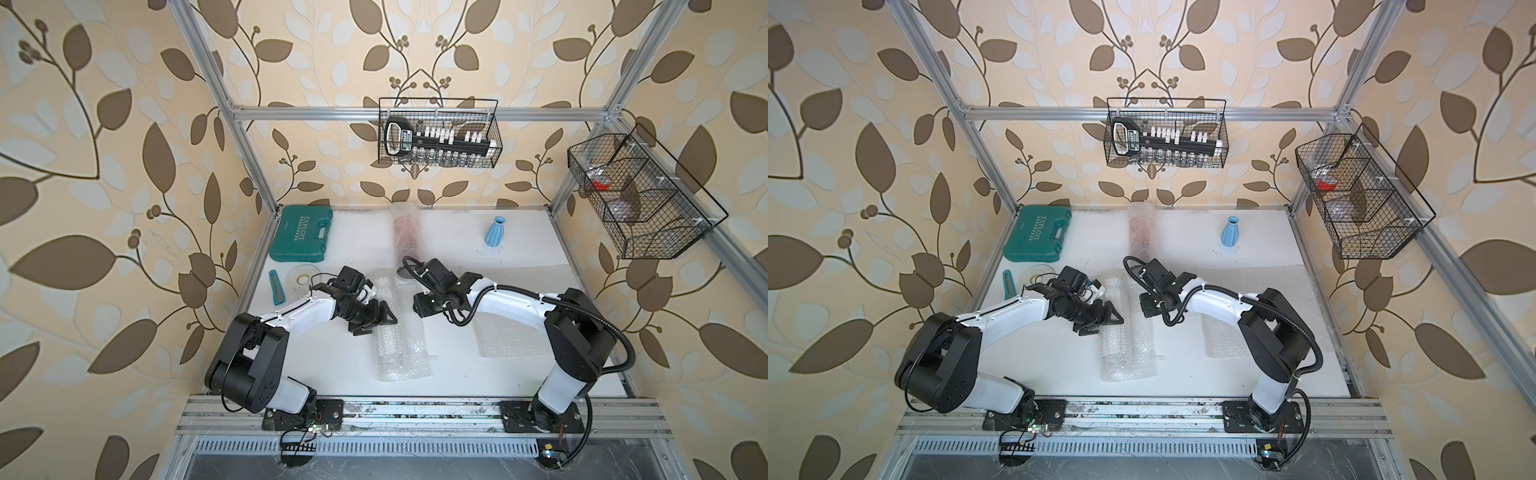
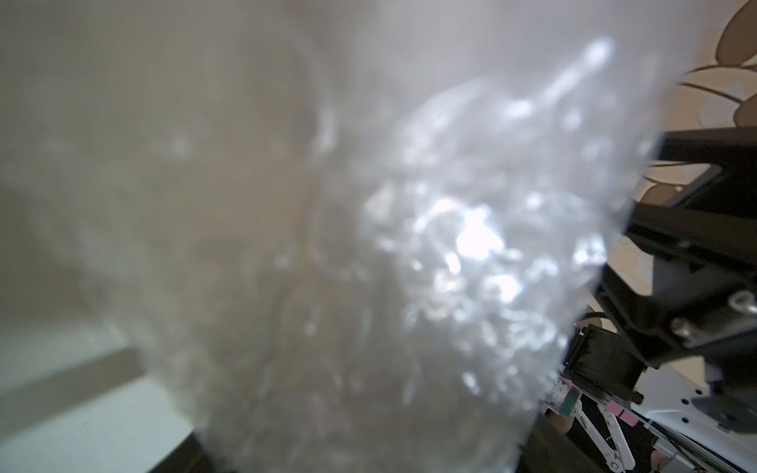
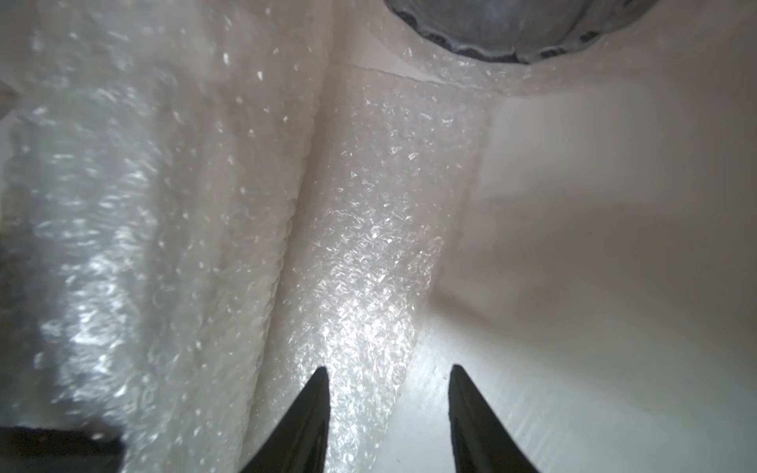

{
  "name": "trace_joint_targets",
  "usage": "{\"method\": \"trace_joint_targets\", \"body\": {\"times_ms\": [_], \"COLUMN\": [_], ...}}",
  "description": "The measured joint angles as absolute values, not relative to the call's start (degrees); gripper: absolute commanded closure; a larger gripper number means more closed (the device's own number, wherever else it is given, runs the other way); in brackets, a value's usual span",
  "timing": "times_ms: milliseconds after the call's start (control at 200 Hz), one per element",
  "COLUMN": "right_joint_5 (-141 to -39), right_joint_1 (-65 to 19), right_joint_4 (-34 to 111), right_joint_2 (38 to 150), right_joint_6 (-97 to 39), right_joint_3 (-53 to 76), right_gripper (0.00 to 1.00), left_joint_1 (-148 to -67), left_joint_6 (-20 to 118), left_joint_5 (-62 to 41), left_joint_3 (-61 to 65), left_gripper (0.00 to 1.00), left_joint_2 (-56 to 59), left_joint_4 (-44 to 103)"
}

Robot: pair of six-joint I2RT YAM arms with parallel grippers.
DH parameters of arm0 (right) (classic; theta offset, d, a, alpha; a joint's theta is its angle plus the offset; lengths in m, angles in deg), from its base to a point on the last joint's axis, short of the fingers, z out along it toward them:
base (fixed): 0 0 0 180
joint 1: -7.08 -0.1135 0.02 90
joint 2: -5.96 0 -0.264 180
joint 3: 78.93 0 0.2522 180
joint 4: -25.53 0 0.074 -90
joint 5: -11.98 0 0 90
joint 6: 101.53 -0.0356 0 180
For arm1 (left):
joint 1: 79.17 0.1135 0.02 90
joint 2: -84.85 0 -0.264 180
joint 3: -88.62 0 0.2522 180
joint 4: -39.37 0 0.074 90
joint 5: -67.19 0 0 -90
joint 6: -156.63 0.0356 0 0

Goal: Unwrap the vase from the bubble wrap
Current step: Unwrap the bubble wrap at the center of the board.

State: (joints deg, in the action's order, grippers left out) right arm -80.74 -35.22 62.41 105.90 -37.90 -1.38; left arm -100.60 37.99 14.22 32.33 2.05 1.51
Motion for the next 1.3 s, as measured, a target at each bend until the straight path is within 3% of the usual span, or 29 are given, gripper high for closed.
{"method": "trace_joint_targets", "body": {"times_ms": [665, 900, 1035, 1300], "right_joint_5": [-93.85, -97.37, -98.36, -99.43], "right_joint_1": [-33.32, -33.28, -33.28, -33.28], "right_joint_4": [50.96, 46.34, 44.99, 43.28], "right_joint_2": [108.50, 109.88, 109.92, 108.59], "right_joint_6": [-45.27, -47.52, -47.70, -47.72], "right_joint_3": [-9.40, -10.56, -11.81, -13.64], "right_gripper": [0.62, 0.83, 1.00, 1.00], "left_joint_1": [-100.60, -100.60, -100.60, -100.62], "left_joint_6": [37.99, 37.99, 37.99, 38.08], "left_joint_5": [14.25, 14.25, 14.31, 14.66], "left_joint_3": [32.35, 32.35, 32.38, 33.07], "left_gripper": [0.22, 0.21, 0.20, 0.13], "left_joint_2": [2.09, 2.09, 2.11, 3.12], "left_joint_4": [1.51, 1.51, 1.53, 1.51]}}
